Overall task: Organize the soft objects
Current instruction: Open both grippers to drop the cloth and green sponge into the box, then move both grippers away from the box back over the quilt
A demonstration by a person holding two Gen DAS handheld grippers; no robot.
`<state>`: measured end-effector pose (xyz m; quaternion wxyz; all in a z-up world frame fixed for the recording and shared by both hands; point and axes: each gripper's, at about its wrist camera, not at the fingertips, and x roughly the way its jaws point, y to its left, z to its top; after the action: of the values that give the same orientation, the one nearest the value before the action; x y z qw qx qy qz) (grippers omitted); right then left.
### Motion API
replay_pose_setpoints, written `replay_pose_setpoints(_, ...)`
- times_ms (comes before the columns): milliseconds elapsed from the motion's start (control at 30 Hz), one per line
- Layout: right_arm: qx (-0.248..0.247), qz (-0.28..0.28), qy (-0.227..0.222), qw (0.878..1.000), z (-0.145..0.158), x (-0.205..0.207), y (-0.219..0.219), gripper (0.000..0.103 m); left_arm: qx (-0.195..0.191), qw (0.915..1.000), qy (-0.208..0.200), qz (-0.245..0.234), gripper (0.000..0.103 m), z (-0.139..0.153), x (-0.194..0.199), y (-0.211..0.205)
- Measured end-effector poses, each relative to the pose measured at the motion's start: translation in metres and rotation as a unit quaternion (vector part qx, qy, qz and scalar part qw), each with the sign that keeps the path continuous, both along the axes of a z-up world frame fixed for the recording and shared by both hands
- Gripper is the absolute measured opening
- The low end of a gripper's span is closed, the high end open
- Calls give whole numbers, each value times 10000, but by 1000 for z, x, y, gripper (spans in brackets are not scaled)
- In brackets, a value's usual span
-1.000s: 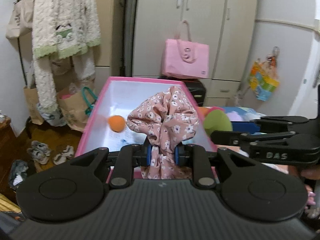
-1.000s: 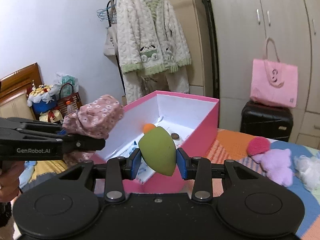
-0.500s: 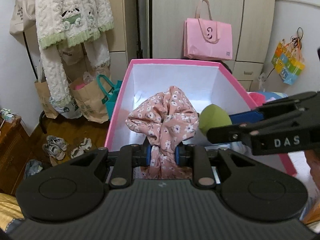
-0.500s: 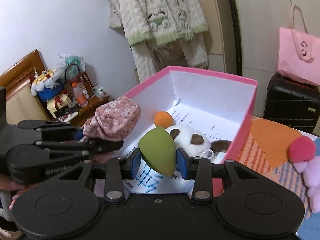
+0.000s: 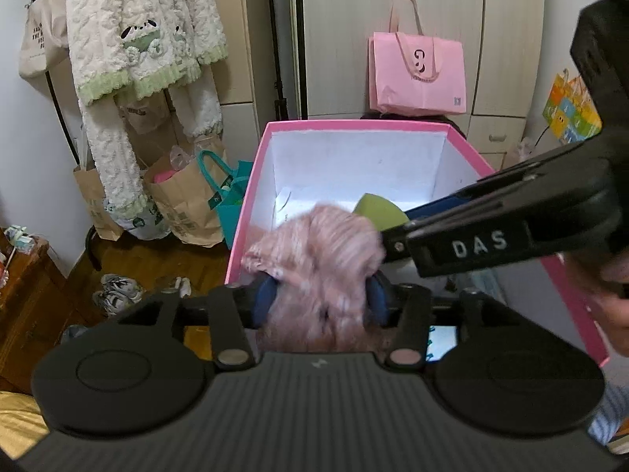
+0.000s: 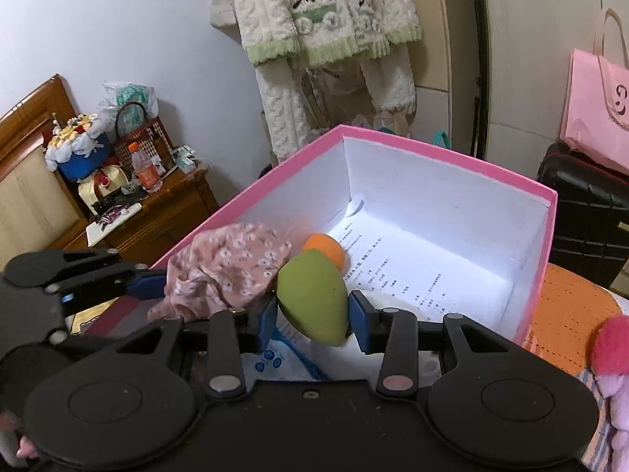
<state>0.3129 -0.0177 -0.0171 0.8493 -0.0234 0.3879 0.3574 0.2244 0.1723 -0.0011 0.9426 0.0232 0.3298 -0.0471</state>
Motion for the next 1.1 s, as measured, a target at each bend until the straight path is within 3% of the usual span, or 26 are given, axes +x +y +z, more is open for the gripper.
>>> replay_pose_setpoints(100, 38, -47, 36, 10000, 4, 5, 2, 54, -66, 10000, -12, 34, 56, 1, -2, 1)
replay_pose_setpoints(167, 72, -103, 34, 9999, 5, 4, 1, 68, -60, 10000, -33, 13, 57, 2, -7, 2)
replay_pose_setpoints(300, 146, -153, -35, 9998, 10, -5, -6, 68, -45, 10000, -63, -7, 64, 6, -17, 3)
replay_pose_setpoints(533, 205, -132, -372, 9990, 29, -36, -26, 68, 30, 9998, -75, -200, 64, 17, -40, -1)
replay_pose_setpoints(700, 68, -58, -723, 9973, 42, -64, -34, 68, 86, 9994, -97, -318, 67, 26, -62, -7)
replay_pose_setpoints(867, -9, -12, -1000, 9950, 55, -93, -45, 69, -126, 9987, 50, -491, 70, 36, -80, -9)
replay_pose_setpoints(1100, -153, 7, -1278, 9917, 71, -128, -59, 69, -31, 9983, 29, -576, 71, 52, -107, -21)
